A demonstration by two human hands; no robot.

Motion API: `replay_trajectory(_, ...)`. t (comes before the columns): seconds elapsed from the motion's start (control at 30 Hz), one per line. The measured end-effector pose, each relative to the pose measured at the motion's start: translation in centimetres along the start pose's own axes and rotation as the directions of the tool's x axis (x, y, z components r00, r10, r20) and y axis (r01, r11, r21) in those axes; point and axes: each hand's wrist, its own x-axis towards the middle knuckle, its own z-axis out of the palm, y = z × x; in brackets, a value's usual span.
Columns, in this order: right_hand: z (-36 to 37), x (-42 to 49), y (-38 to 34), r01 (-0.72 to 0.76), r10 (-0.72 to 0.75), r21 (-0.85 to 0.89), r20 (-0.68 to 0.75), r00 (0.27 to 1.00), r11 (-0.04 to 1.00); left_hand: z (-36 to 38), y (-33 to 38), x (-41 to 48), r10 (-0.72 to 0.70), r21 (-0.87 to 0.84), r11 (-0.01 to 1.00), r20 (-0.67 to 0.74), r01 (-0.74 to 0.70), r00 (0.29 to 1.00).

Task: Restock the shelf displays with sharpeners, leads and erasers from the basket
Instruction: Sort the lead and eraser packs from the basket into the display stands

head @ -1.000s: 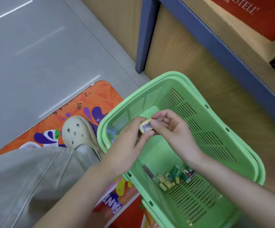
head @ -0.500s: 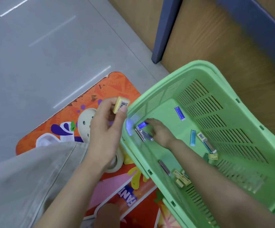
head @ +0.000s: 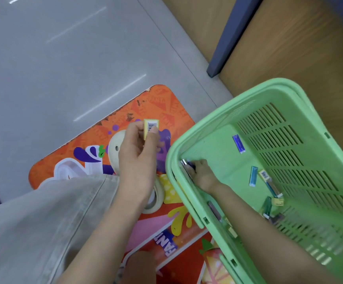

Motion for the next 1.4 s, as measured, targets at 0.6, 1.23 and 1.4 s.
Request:
replay_trajectory(0.6, -0.7, -2.6, -1.0, -0.003, -0.043, 0.322, 0.137, 0.99, 0.947, -0.5, 0.3, -1.2, -0.021, -0.023, 0.999, 0.029, 0.021, 0.999)
replay_trajectory(1.23, -10.4, -20.2, -6.5, 0.366, -0.262, 0.362, -0.305, 0.916, 0.857, 5.8, 1.9, -8.0, -0.475, -0.205, 0.824, 0.26, 0.529, 0.841)
replay_trajectory(1.4, -10.9, -24.2, -5.7, 0.318, -0.209, 0.231, -0.397, 0.894, 0.92, 7.4, 3.9, -11.4, -0.554, -0.243, 0.717, 0.37, 0.653, 0.746)
